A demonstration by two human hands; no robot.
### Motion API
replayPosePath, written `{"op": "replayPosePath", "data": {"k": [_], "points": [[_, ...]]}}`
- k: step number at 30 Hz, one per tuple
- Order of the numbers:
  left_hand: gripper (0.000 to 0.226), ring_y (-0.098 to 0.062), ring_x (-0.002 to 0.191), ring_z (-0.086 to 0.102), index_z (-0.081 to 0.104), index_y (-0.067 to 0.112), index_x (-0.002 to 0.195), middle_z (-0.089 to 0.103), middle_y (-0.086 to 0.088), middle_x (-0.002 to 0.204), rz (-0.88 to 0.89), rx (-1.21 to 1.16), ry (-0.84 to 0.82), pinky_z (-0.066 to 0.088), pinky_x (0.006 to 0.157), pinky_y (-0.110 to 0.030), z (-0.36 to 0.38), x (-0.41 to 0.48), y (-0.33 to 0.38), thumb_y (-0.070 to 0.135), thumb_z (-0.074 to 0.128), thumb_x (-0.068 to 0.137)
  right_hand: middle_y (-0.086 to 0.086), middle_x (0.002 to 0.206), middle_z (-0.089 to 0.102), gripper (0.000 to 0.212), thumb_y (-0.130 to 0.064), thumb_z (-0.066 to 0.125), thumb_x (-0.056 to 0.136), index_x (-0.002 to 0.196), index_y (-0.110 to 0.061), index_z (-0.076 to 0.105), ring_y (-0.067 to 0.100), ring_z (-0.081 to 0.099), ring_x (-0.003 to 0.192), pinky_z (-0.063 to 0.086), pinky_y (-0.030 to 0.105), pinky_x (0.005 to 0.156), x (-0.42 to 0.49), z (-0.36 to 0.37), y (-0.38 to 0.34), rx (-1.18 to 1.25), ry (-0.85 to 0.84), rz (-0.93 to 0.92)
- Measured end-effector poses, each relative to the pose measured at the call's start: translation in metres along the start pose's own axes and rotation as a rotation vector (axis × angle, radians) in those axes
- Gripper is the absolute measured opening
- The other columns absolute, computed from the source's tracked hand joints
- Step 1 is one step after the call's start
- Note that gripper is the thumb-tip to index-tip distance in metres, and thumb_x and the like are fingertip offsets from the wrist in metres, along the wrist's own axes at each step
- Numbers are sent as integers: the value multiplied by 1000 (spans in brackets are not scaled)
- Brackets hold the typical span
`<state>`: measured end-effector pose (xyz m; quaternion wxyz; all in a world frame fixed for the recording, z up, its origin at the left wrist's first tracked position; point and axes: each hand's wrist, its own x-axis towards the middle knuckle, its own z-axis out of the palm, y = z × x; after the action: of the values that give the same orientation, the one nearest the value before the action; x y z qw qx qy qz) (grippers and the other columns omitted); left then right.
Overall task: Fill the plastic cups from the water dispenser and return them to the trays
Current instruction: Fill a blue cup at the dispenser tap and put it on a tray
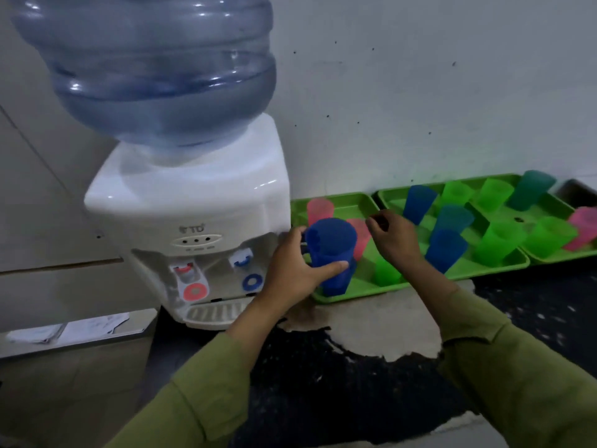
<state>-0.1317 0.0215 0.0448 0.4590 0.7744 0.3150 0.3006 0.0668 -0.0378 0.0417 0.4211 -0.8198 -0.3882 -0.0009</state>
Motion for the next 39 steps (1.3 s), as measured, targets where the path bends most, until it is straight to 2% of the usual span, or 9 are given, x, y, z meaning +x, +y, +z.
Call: {"op": "replayPosePath", "data": {"k": [3,5,8,13,15,18,22,26,39], "points": [[70,-3,99,56,47,23,115,57,9,118,-13,-10,9,44,70,-8,26,36,20,43,84,59,21,95,69,22,-18,58,88,97,1,66,32,64,90,38,29,68,38,-6,17,-19,-21,21],[68,-5,99,57,47,23,114,56,8,118,-17,-10,40,48,72,-10,43,65,29,41,84,60,21,98,69,24,-21,58,89,98,0,64,32,63,93,35,28,67,64,-8,31,-26,-47,34],[66,-11,100,57,44,23,113,55,4,118,-21,-23,86,52,77,-21,67,103,35,37,84,62,18,105,67,27,-24,57,89,106,-2,60,31,62,98,35,25,71,95,-7,53,-23,-117,62],[76,-19,109,55,41,22,125,49,1,126,-71,8,150,52,89,-39,103,167,23,36,83,63,19,112,64,32,-24,53,92,114,-2,54,33,59,105,43,34,83,135,2,92,-87,-320,106],[77,-19,112,51,38,22,126,45,3,124,-92,22,159,50,89,-36,116,190,14,35,82,64,20,119,60,34,-22,51,93,119,-1,52,33,55,110,42,34,85,145,7,107,-149,-415,92],[78,-14,105,46,34,24,125,41,7,118,-149,86,162,42,80,-26,131,218,0,34,81,63,21,128,53,42,-22,49,93,129,-2,43,34,51,117,41,35,91,155,17,123,-222,-597,86],[77,-15,98,45,34,24,125,38,6,114,-228,160,106,39,72,-25,144,245,-21,27,79,63,22,135,46,48,-22,51,93,133,0,36,34,47,123,39,36,97,164,28,137,-333,-778,26],[76,-19,99,47,34,19,123,40,2,113,-290,231,32,43,73,-28,155,261,-43,20,79,63,22,130,49,44,-23,53,91,126,2,43,33,50,119,41,36,95,168,42,146,-426,-868,7],[82,-19,101,47,37,8,120,49,-7,118,-386,371,-53,39,77,-25,183,273,-73,24,87,57,17,122,56,32,-19,53,88,116,-1,53,31,56,112,47,33,87,167,60,153,-503,-826,10]]}}
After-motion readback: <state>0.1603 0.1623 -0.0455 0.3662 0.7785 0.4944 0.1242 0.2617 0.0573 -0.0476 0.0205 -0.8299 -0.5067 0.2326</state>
